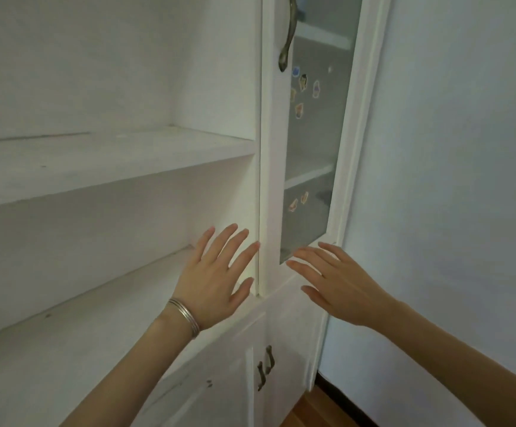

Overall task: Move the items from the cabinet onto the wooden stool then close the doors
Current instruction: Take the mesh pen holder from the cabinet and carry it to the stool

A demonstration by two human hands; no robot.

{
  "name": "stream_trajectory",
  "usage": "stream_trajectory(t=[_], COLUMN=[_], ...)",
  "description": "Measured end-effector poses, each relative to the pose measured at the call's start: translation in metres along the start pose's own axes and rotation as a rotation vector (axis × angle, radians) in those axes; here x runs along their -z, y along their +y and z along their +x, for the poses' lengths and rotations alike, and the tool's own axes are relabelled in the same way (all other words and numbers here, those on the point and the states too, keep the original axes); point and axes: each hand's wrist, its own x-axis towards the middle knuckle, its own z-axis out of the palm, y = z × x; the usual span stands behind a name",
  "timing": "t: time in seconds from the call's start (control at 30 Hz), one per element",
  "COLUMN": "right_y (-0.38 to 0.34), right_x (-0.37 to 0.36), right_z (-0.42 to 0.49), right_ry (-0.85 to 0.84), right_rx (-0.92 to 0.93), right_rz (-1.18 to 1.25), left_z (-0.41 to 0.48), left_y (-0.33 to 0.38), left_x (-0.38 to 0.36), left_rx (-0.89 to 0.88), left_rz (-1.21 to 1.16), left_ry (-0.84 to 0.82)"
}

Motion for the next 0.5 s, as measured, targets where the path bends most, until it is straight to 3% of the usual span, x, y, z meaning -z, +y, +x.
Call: stream_trajectory(t=[0.23, 0.5], right_y=[0.093, 0.133], right_x=[-0.01, -0.027], right_z=[0.076, 0.157], right_ry=[0.113, 0.337], right_rx=[0.153, 0.349], right_rz=[-0.061, -0.185], left_z=[0.092, 0.125], left_y=[-0.036, -0.053], left_x=[0.007, 0.0], left_rx=[0.158, 0.349], left_rz=[0.157, 0.314], left_ry=[0.164, 0.153])
